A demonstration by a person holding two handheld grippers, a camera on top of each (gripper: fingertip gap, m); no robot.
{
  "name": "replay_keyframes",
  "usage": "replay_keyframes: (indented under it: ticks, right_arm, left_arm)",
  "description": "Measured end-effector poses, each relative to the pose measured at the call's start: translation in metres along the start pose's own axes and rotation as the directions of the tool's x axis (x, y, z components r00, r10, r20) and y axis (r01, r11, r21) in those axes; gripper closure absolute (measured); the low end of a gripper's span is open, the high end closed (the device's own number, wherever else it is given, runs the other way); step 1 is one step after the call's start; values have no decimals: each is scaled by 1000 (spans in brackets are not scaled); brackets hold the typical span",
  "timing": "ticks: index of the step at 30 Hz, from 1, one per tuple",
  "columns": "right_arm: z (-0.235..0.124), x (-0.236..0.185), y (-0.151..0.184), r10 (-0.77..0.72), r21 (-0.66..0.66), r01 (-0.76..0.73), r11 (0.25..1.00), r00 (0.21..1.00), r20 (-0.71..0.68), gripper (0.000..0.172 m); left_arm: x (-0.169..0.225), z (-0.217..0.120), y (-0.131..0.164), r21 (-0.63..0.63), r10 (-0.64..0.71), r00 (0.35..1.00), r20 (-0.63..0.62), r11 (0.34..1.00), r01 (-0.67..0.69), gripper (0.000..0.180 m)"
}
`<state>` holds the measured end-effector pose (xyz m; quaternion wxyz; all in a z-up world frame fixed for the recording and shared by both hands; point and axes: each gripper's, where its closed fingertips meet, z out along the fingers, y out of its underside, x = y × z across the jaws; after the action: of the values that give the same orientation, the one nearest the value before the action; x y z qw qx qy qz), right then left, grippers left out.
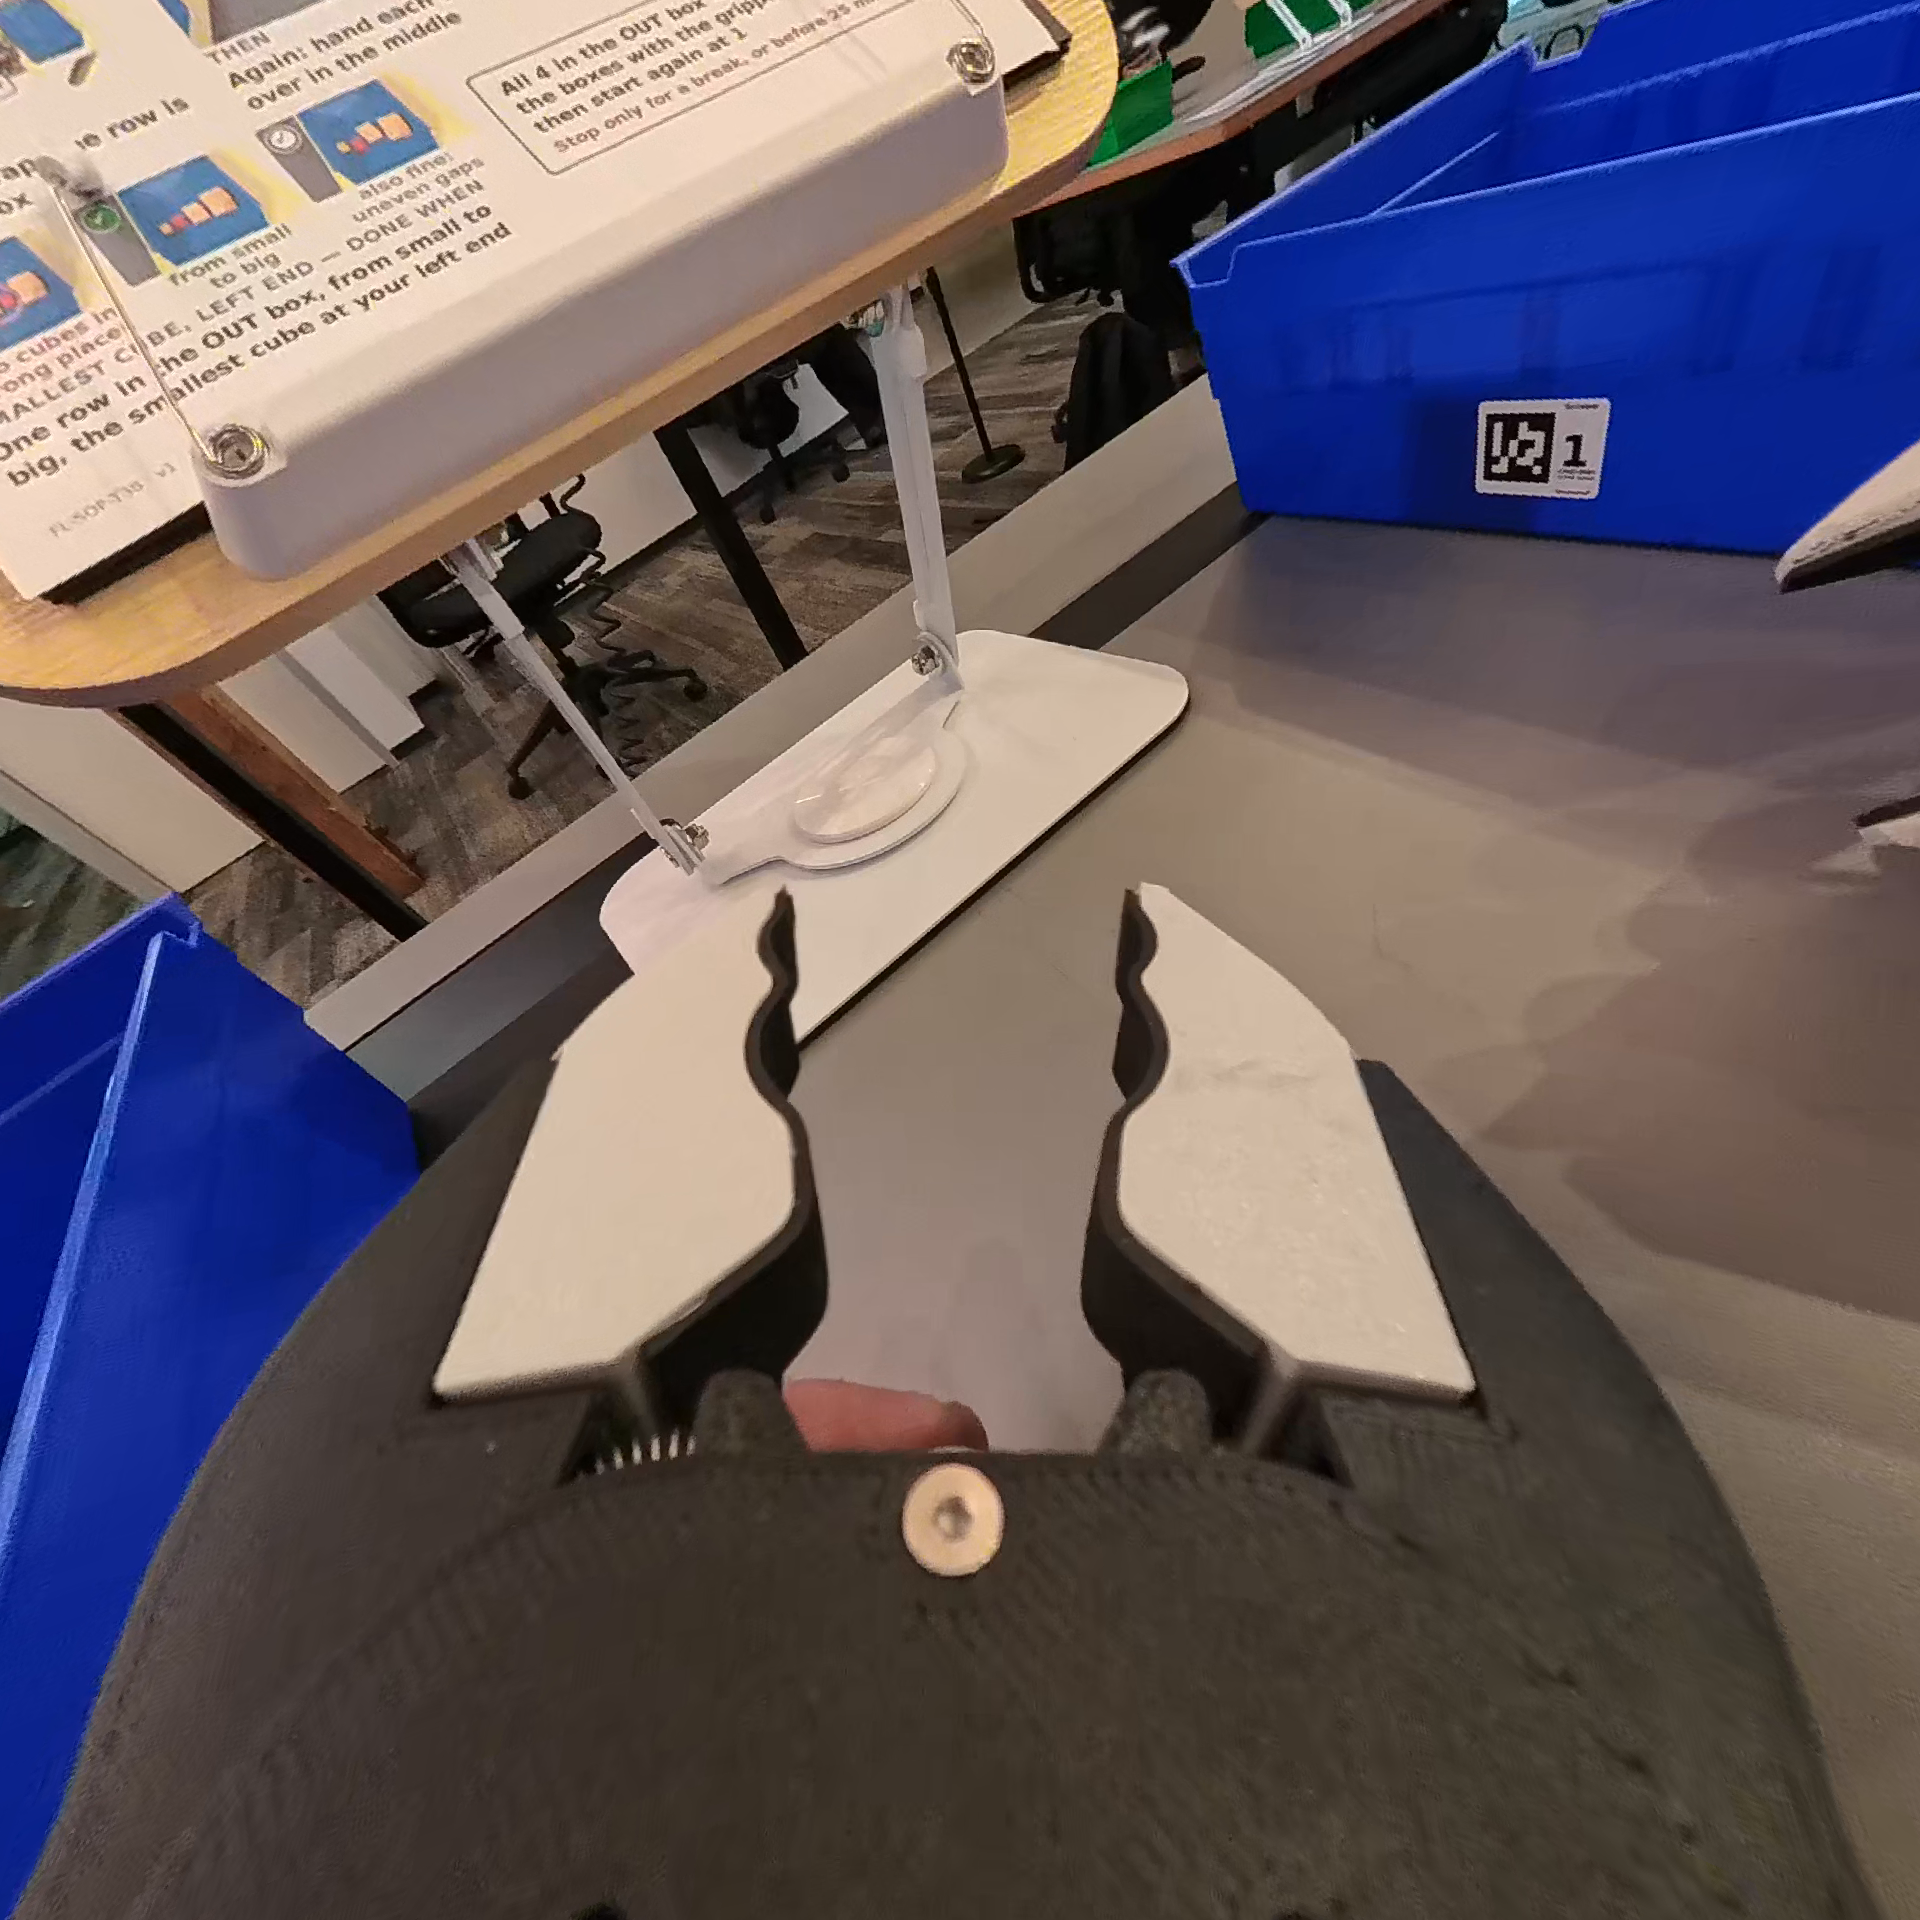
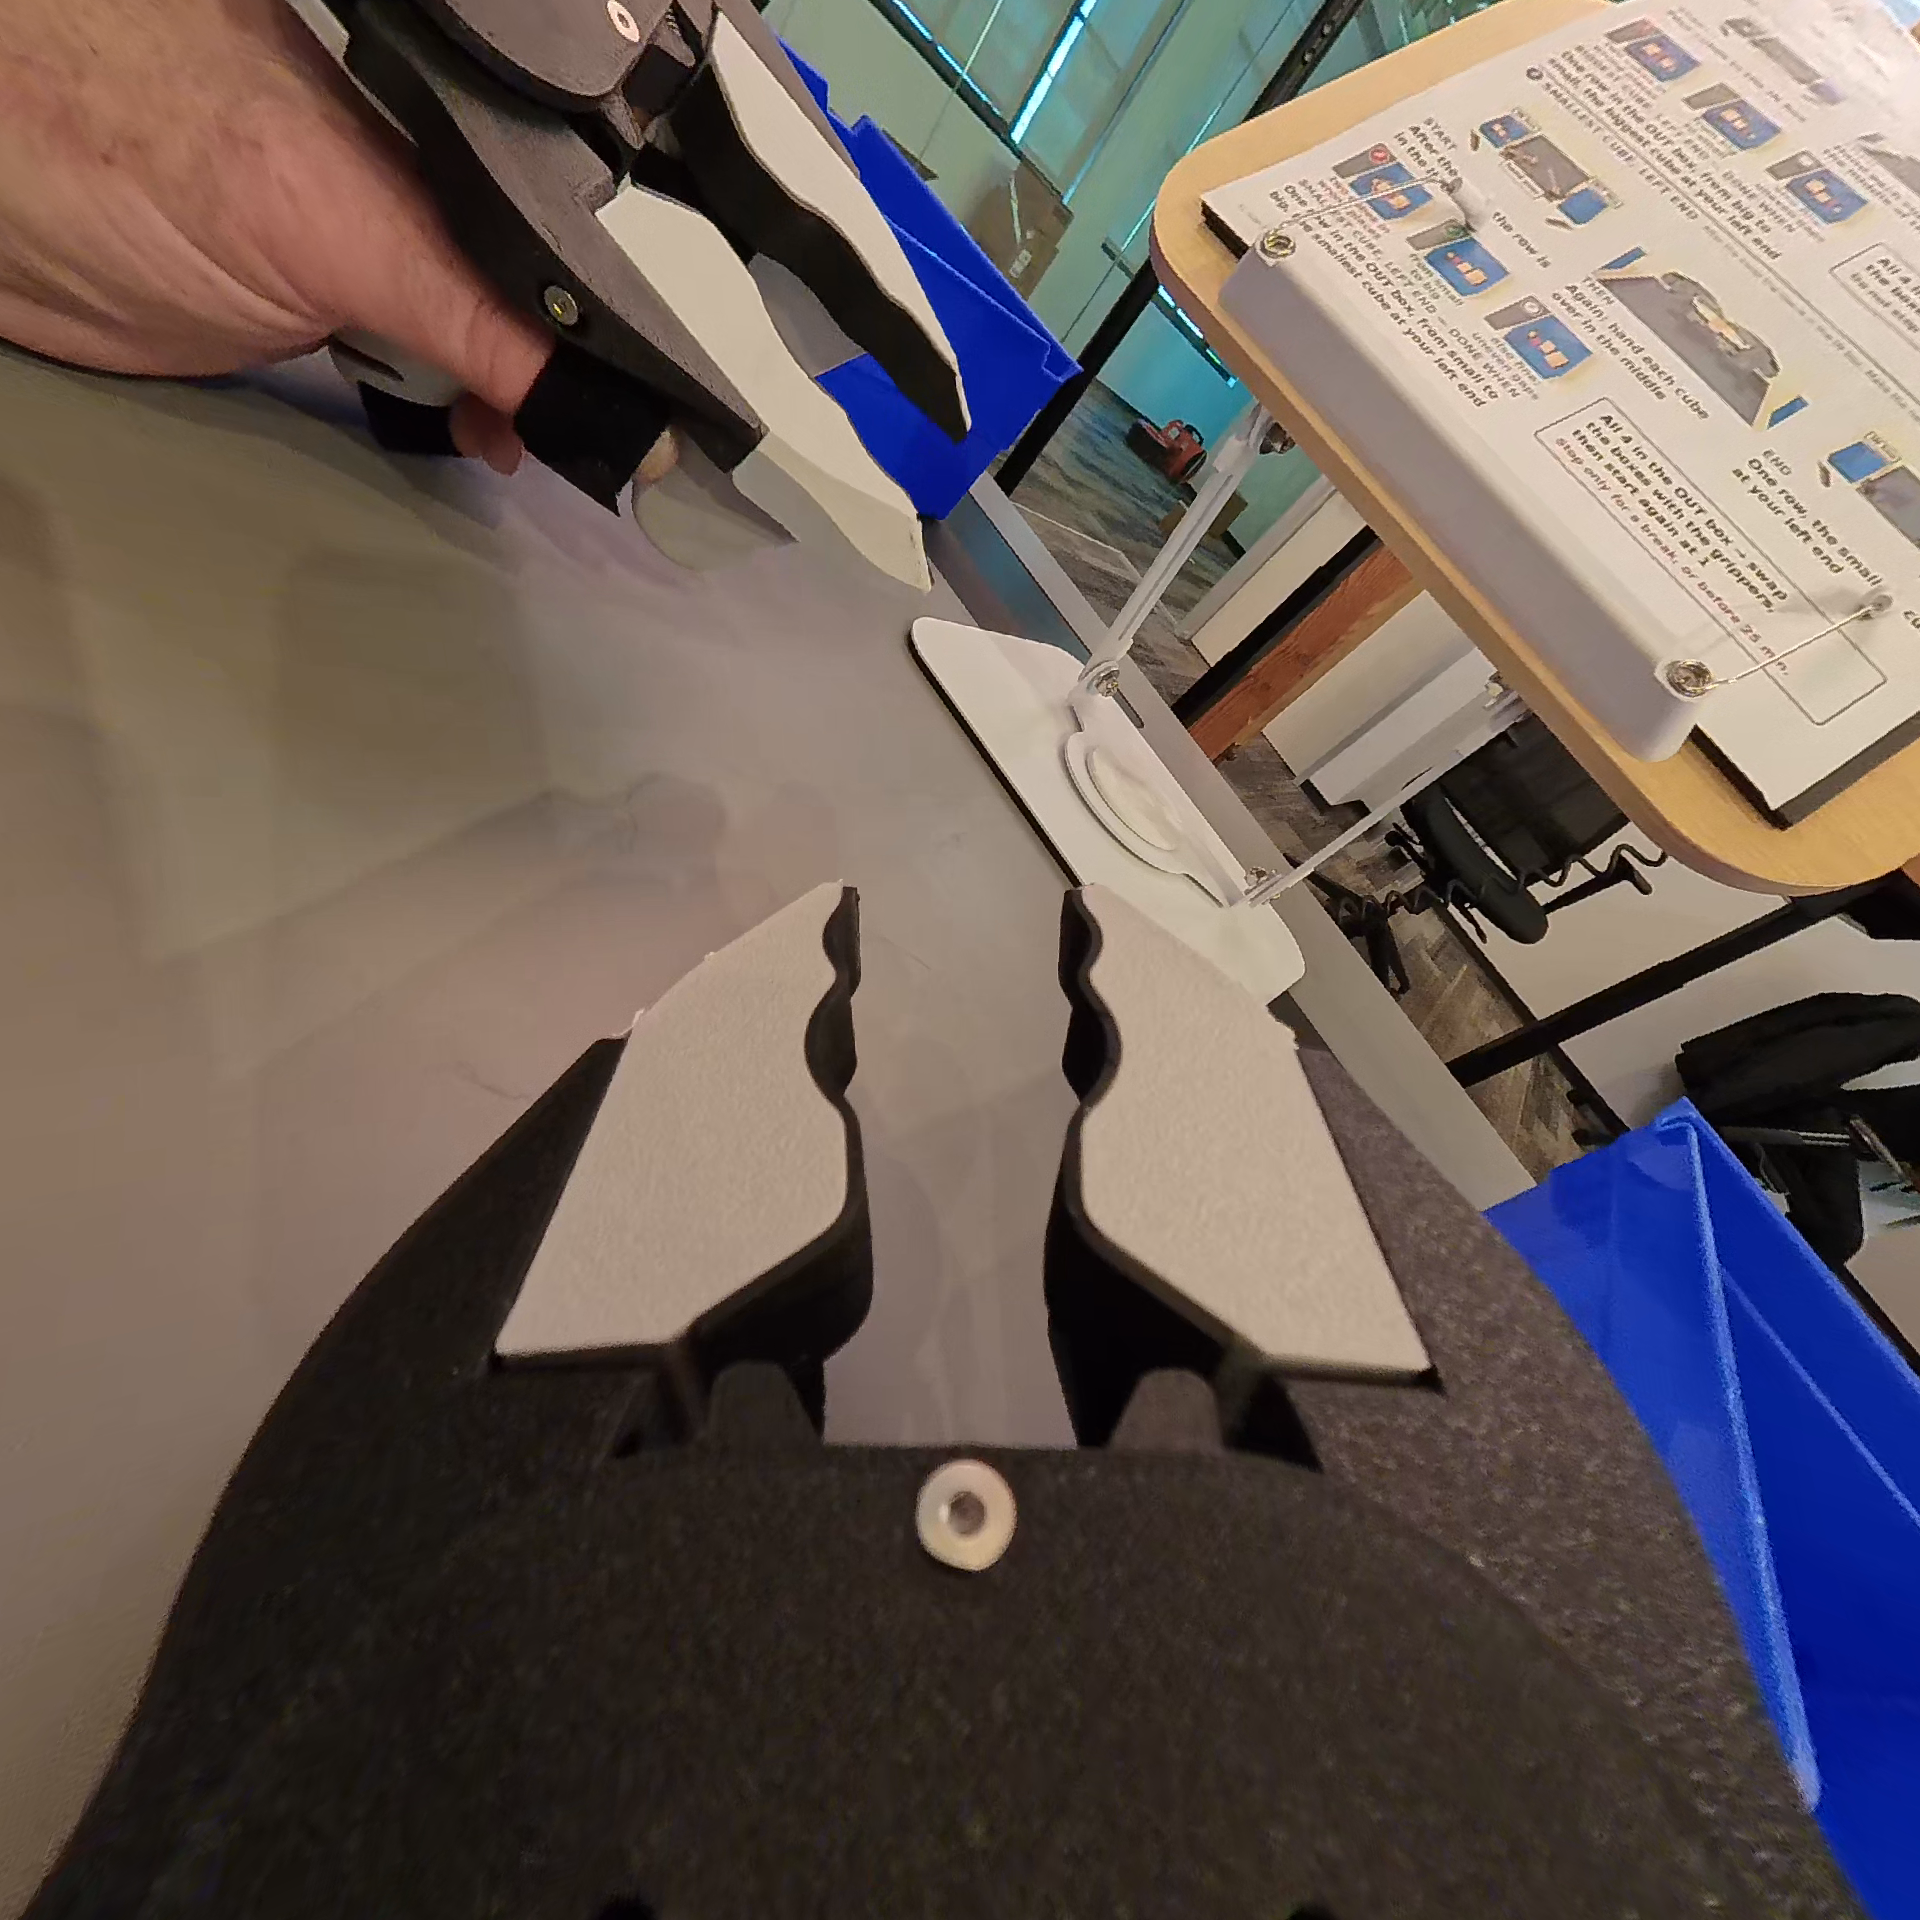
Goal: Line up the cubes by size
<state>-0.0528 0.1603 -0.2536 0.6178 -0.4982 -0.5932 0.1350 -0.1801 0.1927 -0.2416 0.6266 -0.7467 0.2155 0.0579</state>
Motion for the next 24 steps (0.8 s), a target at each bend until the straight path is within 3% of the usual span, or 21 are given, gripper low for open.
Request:
replay_keyframes:
  ticks: [24]
  right_arm:
    - [1, -6, 1, -27, -7, 28, 1000, 999, 23, 137]
  left_arm:
    - [9, 6, 6, -49, 68, 998, -20, 996, -68, 121]
